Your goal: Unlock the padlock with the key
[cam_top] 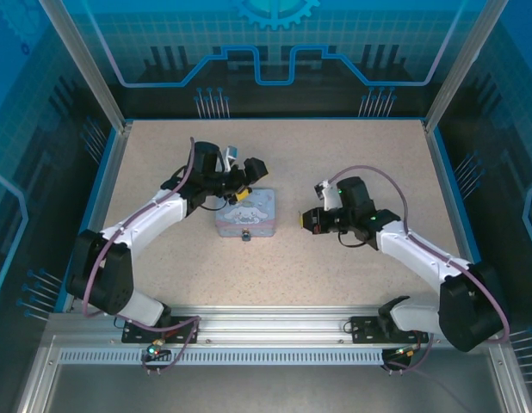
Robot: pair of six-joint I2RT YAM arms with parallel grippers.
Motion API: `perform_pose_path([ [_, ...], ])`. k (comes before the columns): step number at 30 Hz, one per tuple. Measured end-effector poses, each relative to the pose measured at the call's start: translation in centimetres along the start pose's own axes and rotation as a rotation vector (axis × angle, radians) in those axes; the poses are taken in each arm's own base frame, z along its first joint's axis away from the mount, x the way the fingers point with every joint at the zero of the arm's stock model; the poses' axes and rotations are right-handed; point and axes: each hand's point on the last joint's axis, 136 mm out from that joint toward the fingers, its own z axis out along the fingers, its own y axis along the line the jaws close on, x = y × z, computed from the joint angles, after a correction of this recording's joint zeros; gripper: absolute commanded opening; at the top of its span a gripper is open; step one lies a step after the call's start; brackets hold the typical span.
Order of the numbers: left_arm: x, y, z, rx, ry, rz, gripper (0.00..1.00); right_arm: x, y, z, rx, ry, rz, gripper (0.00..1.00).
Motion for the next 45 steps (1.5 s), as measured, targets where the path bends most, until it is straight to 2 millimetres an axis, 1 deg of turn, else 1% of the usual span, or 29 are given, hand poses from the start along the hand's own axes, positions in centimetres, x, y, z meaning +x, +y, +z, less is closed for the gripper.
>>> perform_pose_path([
  [2, 0.4, -0.3, 0.2, 0.018, 0.014, -0.010, 0.99, -0.4, 1.5, -0.5, -0.094, -0.003, -0.026, 0.00],
  [4, 1.0, -0.8, 0.5, 0.044, 0.031, -0.021, 0.99, -0.4, 3.3, -0.8, -0.193, 0.011, -0.052, 0.00],
  [6, 1.5, -1.4, 0.7, 0.070, 0.043, -0.031, 0.98, -0.2, 4.5, -1.1, -0.261, 0.027, -0.066, 0.00],
  [8, 1.8, -2.2, 1.0, 0.101, 0.051, -0.034, 0.94, -0.1, 5.4, -1.4, -0.313, 0.035, -0.078, 0.00],
  [9, 2.0, -2.7, 1.2, 0.119, 0.056, -0.036, 0.89, -0.2, 5.8, -1.5, -0.336, 0.035, -0.081, 0.00],
  [10, 2.2, -3.1, 1.5, 0.134, 0.061, -0.038, 0.82, -0.3, 6.2, -1.7, -0.355, 0.035, -0.083, 0.00],
  [13, 2.8, -4.1, 2.1, 0.171, 0.076, -0.038, 0.67, -0.6, 6.9, -1.9, -0.391, 0.026, -0.088, 0.00],
  [15, 3.2, -4.5, 2.3, 0.190, 0.087, -0.038, 0.61, -0.8, 7.2, -2.0, -0.404, 0.022, -0.087, 0.00],
  [18, 3.7, -4.7, 2.5, 0.218, 0.094, -0.035, 0.56, -1.2, 7.4, -2.0, -0.418, 0.015, -0.085, 0.00],
  [24, 4.8, -4.4, 2.8, 0.255, 0.121, -0.046, 0.43, -1.9, 7.2, -1.3, -0.420, 0.016, -0.060, 0.00],
  [30, 6.0, -5.3, 2.9, 0.308, 0.148, -0.025, 0.41, -2.3, 7.0, -0.8, -0.421, 0.016, -0.046, 0.00],
  [33, 6.4, -5.4, 2.9, 0.321, 0.158, -0.026, 0.38, -2.4, 7.0, -0.7, -0.420, 0.015, -0.044, 0.00],
  [40, 6.7, -5.3, 2.8, 0.333, 0.162, -0.022, 0.29, -2.9, 6.4, -0.8, -0.409, -0.001, -0.037, 0.00],
  [45, 6.7, -5.3, 2.8, 0.337, 0.162, -0.020, 0.27, -3.1, 6.1, -0.9, -0.403, -0.009, -0.033, 0.00],
])
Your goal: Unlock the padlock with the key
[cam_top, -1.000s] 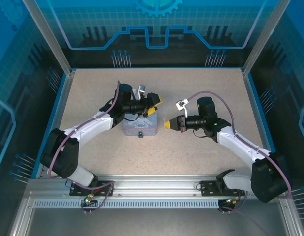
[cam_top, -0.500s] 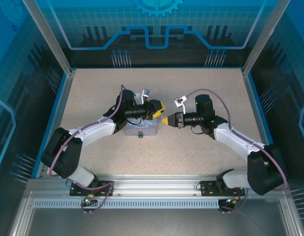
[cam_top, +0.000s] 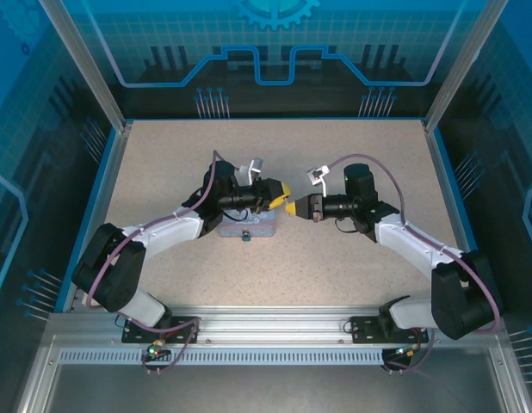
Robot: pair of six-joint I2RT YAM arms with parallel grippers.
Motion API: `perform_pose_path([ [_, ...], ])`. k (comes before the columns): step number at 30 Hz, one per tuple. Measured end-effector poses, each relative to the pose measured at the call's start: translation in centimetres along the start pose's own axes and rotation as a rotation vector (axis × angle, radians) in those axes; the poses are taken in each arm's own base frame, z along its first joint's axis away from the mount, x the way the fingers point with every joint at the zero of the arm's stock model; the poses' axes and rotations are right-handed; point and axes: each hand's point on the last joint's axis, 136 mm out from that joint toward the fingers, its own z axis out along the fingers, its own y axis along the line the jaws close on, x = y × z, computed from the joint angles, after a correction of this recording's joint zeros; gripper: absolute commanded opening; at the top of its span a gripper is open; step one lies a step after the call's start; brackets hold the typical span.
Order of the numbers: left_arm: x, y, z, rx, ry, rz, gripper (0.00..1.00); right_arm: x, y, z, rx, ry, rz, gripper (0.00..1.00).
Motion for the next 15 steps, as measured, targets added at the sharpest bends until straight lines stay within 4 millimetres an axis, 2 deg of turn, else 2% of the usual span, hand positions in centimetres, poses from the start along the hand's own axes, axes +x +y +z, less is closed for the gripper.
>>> perform_pose_path([
  [8, 0.10, -0.01, 0.02, 0.001, 0.005, 0.000, 0.26, 0.04, -0.27, 0.08, 0.003, 0.002, 0.009, 0.00],
  [15, 0.40, -0.05, 0.17, 0.002, 0.014, 0.001, 0.12, 0.07, -0.46, 0.19, 0.004, 0.005, 0.017, 0.00],
])
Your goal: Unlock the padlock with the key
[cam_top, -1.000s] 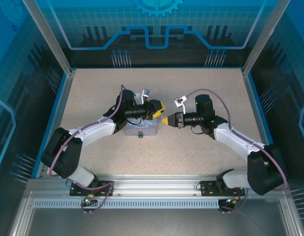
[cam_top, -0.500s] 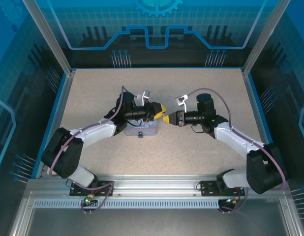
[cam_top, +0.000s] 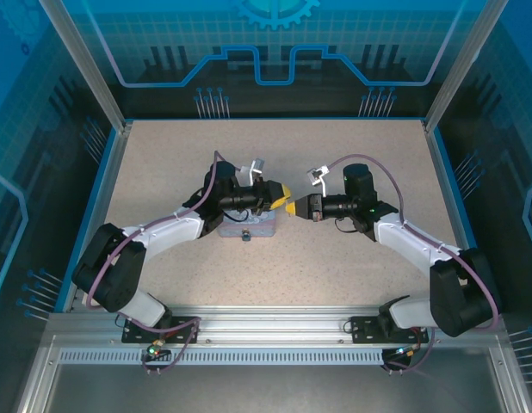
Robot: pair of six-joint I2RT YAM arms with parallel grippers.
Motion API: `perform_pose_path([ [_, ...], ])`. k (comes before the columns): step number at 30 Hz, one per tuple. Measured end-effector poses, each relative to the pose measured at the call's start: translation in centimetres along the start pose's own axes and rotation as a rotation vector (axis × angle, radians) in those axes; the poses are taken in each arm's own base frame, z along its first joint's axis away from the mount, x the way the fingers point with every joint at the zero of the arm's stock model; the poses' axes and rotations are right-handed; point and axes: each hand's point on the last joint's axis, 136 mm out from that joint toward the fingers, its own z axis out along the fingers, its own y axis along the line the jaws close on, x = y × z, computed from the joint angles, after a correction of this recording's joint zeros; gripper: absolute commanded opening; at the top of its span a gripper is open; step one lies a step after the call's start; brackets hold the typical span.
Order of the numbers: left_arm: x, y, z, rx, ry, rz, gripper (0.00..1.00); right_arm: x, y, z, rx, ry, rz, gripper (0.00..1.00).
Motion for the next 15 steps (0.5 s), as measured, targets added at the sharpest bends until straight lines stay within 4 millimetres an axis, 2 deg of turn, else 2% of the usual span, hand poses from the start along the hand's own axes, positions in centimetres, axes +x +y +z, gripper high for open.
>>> perform_pose_path([
  [3, 0.0, 0.1, 0.0, -0.002, 0.000, 0.001, 0.01, -0.1, 0.1, 0.0, -0.002, -0.003, -0.004, 0.00],
  [8, -0.1, 0.3, 0.1, -0.005, -0.003, -0.002, 0.00, -0.1, -0.1, -0.1, 0.001, -0.005, 0.002, 0.00],
  [9, -0.1, 0.3, 0.1, -0.006, -0.005, -0.002, 0.00, -0.2, -0.1, -0.1, 0.002, -0.006, 0.002, 0.06],
  [12, -0.2, 0.3, 0.1, -0.011, -0.015, -0.002, 0.00, -0.2, -0.1, -0.4, 0.010, -0.016, 0.002, 0.37],
  [15, -0.6, 0.5, 0.1, -0.026, -0.042, -0.001, 0.00, 0.1, -0.5, -1.4, 0.041, -0.044, 0.010, 0.52],
])
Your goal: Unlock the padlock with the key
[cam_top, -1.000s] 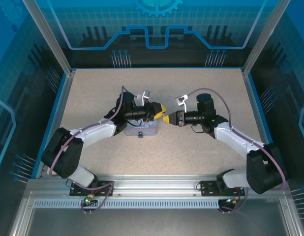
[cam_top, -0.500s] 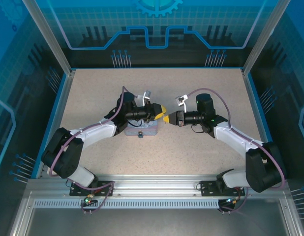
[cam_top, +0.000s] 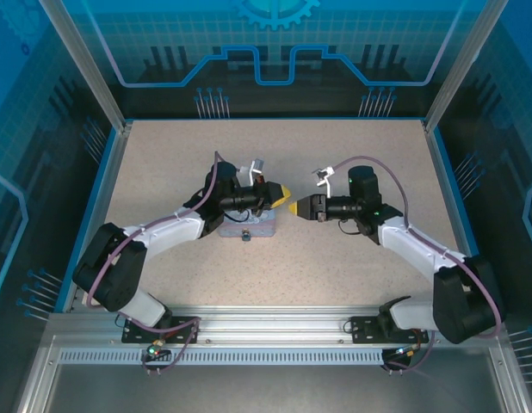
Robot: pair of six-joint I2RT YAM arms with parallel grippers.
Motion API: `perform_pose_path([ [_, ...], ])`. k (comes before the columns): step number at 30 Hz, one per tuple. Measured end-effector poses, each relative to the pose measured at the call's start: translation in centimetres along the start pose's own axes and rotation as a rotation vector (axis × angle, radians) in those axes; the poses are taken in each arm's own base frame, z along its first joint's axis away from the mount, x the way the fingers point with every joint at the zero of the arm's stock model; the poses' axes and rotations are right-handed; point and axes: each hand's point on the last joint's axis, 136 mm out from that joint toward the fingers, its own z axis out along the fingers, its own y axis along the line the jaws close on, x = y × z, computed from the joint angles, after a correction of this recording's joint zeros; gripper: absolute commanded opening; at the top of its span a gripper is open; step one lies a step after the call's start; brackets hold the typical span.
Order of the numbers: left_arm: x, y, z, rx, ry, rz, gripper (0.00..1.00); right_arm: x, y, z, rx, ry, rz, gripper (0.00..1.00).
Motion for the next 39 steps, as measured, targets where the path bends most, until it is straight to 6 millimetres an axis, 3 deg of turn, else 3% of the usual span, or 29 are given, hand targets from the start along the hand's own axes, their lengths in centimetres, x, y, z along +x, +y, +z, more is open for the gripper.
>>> perform_pose_path([
  [9, -1.7, -1.5, -1.9, -0.036, -0.140, 0.058, 0.00, 1.2, -1.0, -4.9, 0.146, -0.171, 0.077, 0.64],
  [17, -3.9, -2.0, -2.8, -0.040, -0.278, 0.072, 0.00, -1.5, -1.2, -7.2, 0.223, -0.399, 0.201, 0.63],
  [24, -4.9, -2.4, -3.9, -0.023, -0.391, 0.060, 0.00, -2.9, -2.1, -3.5, 0.195, -0.396, 0.288, 0.58],
  [33, -5.0, -1.9, -4.7, -0.046, -0.486, 0.047, 0.00, -6.3, 1.0, 1.0, 0.099, -0.437, 0.278, 0.52],
  [39, -5.5, -1.1, -5.3, -0.065, -0.546, 0.014, 0.00, -8.0, 1.1, 3.0, 0.072, -0.470, 0.302, 0.49],
])
